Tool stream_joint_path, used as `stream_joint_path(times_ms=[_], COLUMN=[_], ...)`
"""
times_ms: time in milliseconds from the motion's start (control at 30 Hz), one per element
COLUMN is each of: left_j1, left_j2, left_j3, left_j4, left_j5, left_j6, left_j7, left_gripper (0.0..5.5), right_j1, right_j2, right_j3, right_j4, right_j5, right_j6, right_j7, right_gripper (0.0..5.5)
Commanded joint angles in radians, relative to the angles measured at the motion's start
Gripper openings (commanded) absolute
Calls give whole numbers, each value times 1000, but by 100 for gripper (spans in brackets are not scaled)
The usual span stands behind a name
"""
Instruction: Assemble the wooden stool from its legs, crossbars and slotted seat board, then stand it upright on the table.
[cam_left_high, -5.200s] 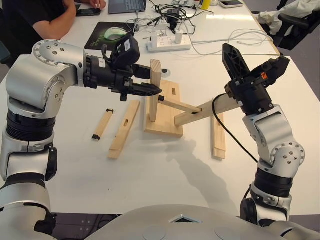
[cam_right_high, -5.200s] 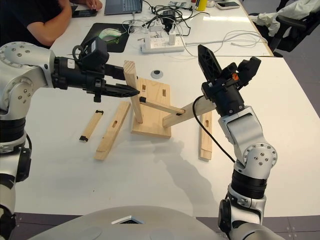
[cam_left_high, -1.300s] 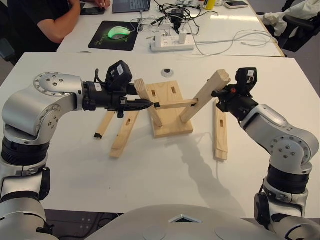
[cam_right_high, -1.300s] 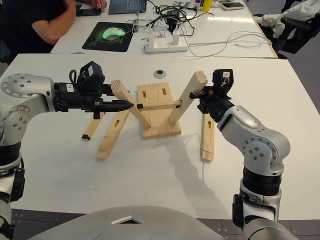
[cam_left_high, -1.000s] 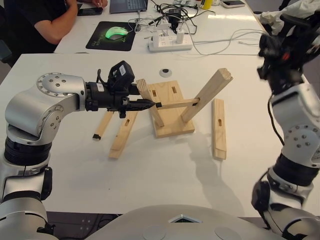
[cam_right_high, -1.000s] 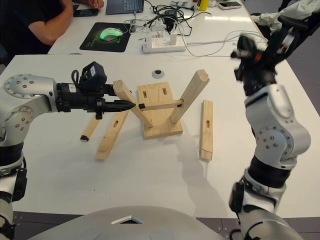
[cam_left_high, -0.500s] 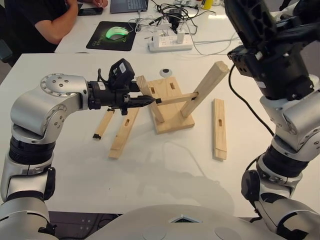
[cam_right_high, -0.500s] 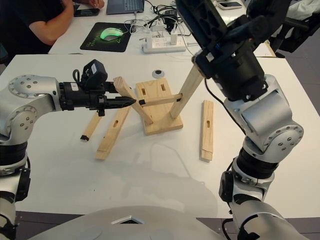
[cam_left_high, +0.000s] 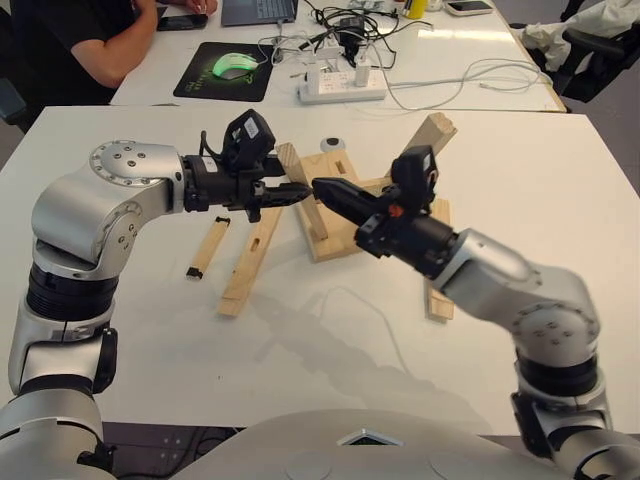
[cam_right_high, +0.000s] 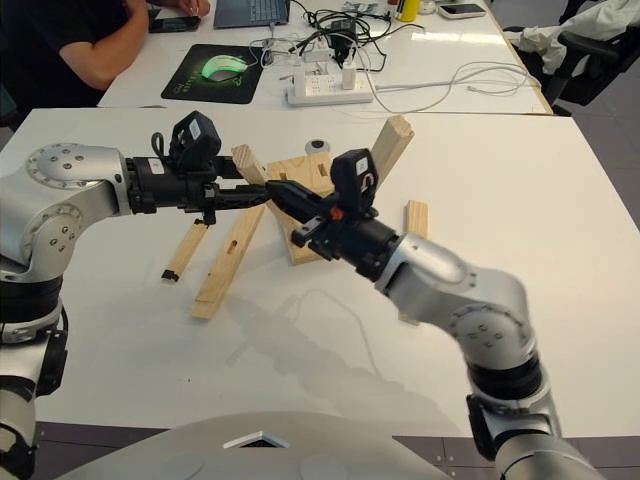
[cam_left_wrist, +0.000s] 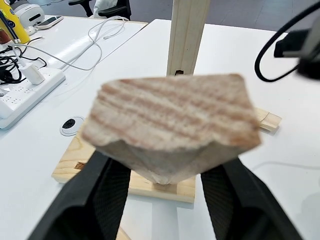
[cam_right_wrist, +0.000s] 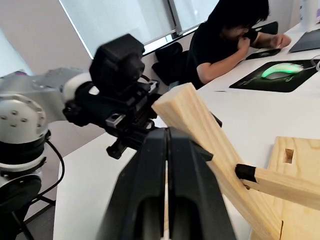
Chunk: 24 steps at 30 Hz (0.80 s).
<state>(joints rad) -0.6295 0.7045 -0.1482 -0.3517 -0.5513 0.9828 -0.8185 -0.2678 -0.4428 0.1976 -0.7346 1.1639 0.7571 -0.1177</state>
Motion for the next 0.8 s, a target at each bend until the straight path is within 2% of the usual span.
stream_joint_path(times_ms=[33,200,333,800], left_j1=[-21,-31,-34,-64], left_j2=[-4,-2,-2,-13], left_j3=[-27,-37,-41,-68], left_j4=[21,32,32,45], left_j5=[1,4,2,5], left_j6=[16,14,17,9], left_j7=[-17,-31,-33,-52], left_gripper=[203,203,203,203], right_j1=[0,11,5,-38], right_j2=[-6,37,7,100], right_j3=[83,116,202,203], right_j4=[-50,-43,1,55], right_j5=[-327,-558,-759,-1003], right_j6=[-83,-149,-155,-126], right_j7=[1,1,36,102], right_gripper=[0,0,0,0])
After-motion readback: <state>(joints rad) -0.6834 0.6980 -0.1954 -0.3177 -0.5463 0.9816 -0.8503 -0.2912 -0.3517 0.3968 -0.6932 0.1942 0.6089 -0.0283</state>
